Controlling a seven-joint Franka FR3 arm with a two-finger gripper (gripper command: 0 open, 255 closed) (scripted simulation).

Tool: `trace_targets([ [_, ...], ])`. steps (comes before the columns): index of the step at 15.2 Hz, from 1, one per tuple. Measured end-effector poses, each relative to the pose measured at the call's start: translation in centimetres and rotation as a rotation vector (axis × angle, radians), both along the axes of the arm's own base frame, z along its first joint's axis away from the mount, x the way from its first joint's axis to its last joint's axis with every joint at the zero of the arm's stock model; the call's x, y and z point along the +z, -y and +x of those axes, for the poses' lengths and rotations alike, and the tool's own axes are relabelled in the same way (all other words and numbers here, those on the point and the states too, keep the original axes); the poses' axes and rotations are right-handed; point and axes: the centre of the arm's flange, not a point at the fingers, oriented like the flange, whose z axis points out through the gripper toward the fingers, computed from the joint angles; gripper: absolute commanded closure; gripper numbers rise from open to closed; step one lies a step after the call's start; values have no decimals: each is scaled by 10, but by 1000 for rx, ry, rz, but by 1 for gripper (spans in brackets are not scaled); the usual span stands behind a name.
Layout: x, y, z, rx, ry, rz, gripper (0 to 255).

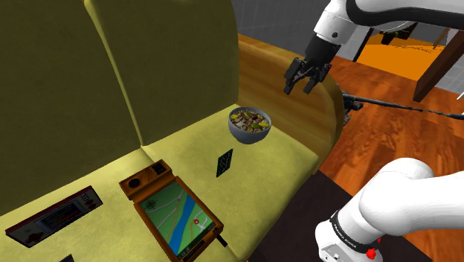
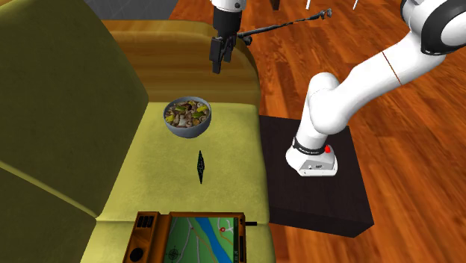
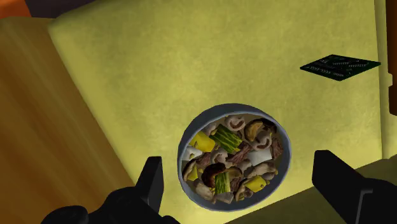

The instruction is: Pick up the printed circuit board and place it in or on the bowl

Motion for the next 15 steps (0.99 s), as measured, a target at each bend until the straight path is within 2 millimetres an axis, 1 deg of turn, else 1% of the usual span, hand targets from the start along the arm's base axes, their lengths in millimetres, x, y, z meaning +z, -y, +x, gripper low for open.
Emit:
trace_targets([
  [1, 0, 0, 0, 0, 0, 0, 0],
  [3, -8, -12, 6, 34, -4, -11, 0],
  [4, -9, -23, 8, 58, -8, -18, 0],
  [6, -21, -48, 21, 112, -15, -35, 0],
  [8, -31, -69, 30, 168, -23, -52, 0],
  [9, -37, -82, 31, 196, -27, -61, 0],
  [11, -51, -109, 39, 252, -34, -78, 0],
  [13, -62, -132, 47, 308, -42, -95, 0],
  [15, -74, -158, 50, 364, -49, -113, 0],
])
